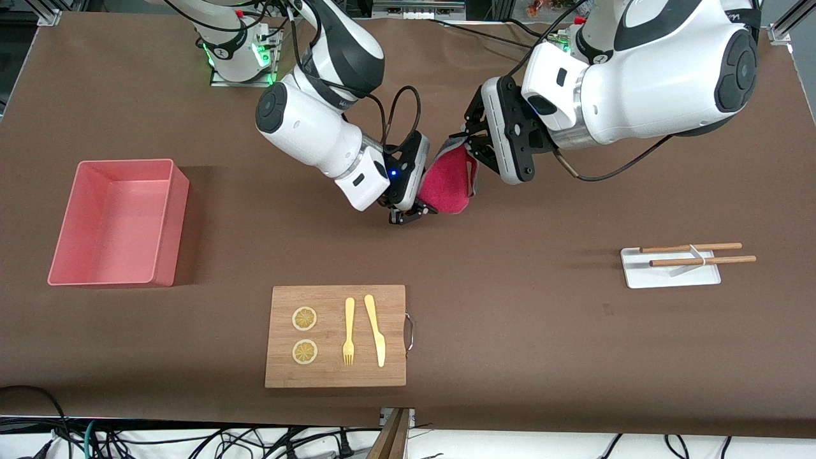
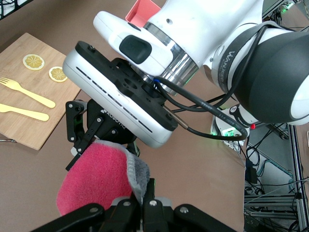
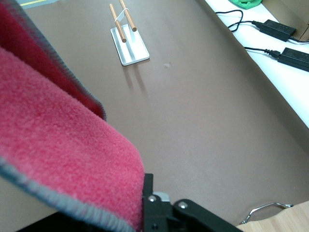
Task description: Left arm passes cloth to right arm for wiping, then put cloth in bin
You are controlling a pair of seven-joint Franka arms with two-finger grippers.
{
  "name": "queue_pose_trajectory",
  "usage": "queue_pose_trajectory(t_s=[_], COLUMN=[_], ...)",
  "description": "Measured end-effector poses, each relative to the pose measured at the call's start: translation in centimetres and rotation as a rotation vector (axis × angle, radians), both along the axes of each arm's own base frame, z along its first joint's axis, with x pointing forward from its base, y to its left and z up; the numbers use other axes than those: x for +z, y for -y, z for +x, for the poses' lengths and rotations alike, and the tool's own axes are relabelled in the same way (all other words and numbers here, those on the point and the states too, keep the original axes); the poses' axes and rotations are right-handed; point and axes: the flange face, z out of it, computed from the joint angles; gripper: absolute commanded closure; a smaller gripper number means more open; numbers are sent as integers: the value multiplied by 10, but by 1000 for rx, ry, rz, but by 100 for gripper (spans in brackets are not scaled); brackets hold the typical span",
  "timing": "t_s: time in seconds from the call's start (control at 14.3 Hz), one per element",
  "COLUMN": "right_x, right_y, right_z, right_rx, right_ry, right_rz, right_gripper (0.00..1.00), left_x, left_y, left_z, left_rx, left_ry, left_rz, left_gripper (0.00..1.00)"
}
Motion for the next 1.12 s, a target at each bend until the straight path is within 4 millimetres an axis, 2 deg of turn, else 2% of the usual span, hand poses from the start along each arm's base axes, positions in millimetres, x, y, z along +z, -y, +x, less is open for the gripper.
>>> queue_pose_trajectory(t_s=[0.21, 0.28, 0.63, 0.98, 1.12], right_x=[0, -1, 10, 7, 7], right_y=[3, 6, 30, 51, 56], right_z=[2, 3, 19, 27, 29], right_rx=[3, 2, 15, 22, 26], right_ry=[-15, -31, -94, -147, -159], right_rz=[-7, -13, -50, -90, -101], right_gripper=[100, 100, 100, 100, 100], left_x=[0, 0, 0, 0, 0], left_y=[0, 0, 2, 1, -7], left_z=[0, 0, -1, -3, -4], left_rx=[0, 2, 0, -10, -19], left_ry=[0, -2, -4, -12, -33], left_rz=[0, 1, 1, 6, 27], left_gripper=[100, 1, 0, 0, 0])
